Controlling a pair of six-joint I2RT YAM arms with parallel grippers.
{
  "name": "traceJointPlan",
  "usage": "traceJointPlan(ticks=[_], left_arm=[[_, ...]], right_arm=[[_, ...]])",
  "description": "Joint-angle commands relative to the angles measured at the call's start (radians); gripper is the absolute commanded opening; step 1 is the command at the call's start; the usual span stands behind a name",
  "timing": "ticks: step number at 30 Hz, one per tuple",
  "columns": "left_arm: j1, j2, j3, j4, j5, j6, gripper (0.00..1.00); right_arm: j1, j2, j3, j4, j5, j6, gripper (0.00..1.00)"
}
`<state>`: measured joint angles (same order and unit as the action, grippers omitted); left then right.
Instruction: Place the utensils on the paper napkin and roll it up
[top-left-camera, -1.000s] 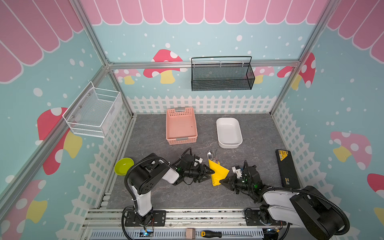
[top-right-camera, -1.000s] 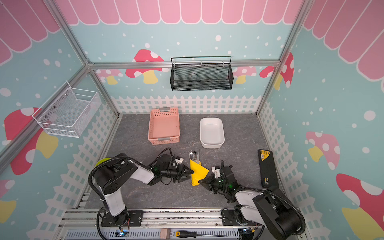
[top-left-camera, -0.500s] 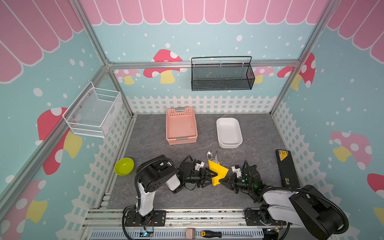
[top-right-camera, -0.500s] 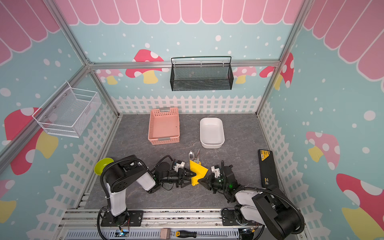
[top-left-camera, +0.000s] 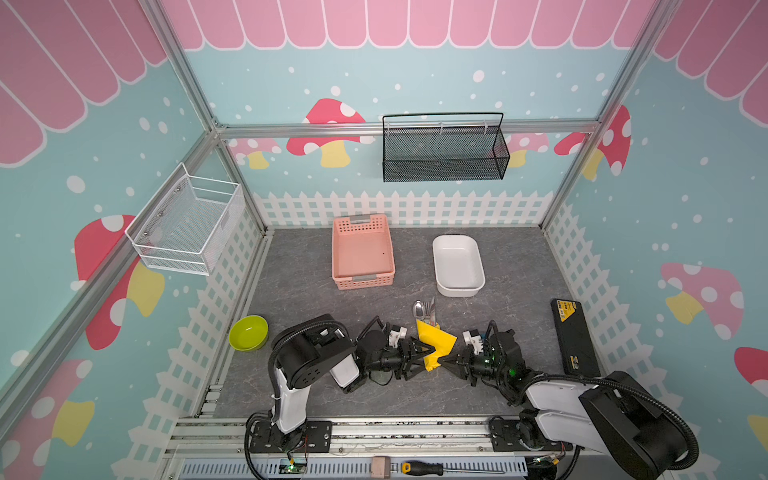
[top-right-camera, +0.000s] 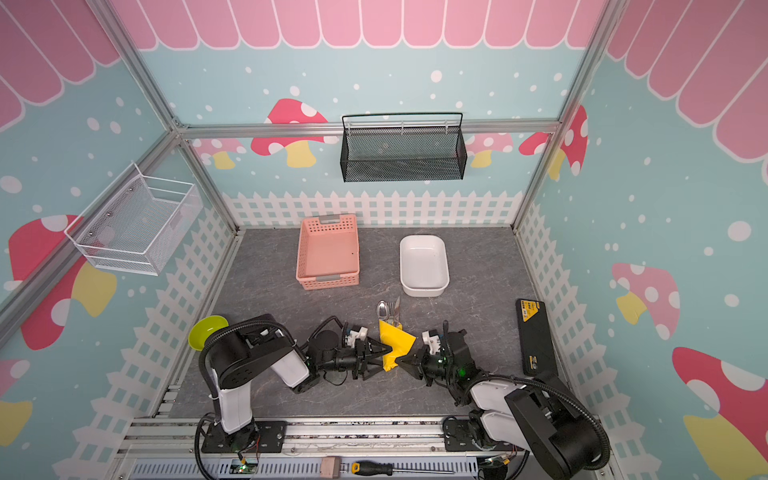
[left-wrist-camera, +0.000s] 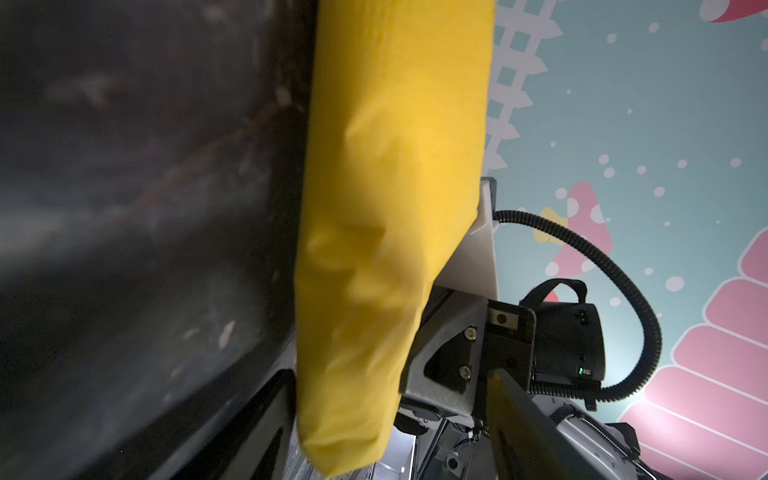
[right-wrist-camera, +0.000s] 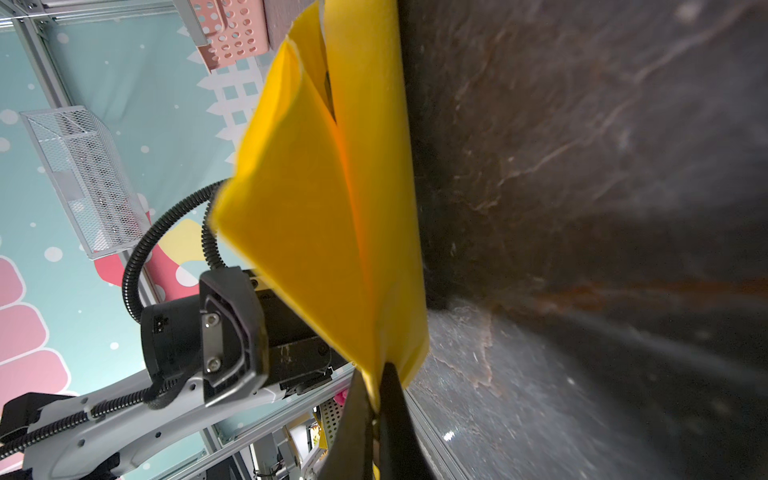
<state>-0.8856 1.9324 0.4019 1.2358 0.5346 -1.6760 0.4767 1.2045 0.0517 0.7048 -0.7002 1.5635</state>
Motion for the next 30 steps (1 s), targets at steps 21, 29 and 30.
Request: traceJointPlan(ticks=[21,29,30], left_arm=[[-0.029,0.186,-0.024,0.094,-0.145,-0.178,0.82],[-0.013,0.285,0.020,0.179,-0.165,-0.206,0.82],[-0.009,0.283,0.021,0.174,-0.170,-0.201,0.82]], right_arm=[[-0.009,-0.076,-0.032,0.019,-0.012,0.054,0.00],[-0.009,-0.120,-0.048,-0.011,-0.005,0.062,0.00],[-0.009,-0.124,-0.049,-0.013,-0.005,0.062,0.00]])
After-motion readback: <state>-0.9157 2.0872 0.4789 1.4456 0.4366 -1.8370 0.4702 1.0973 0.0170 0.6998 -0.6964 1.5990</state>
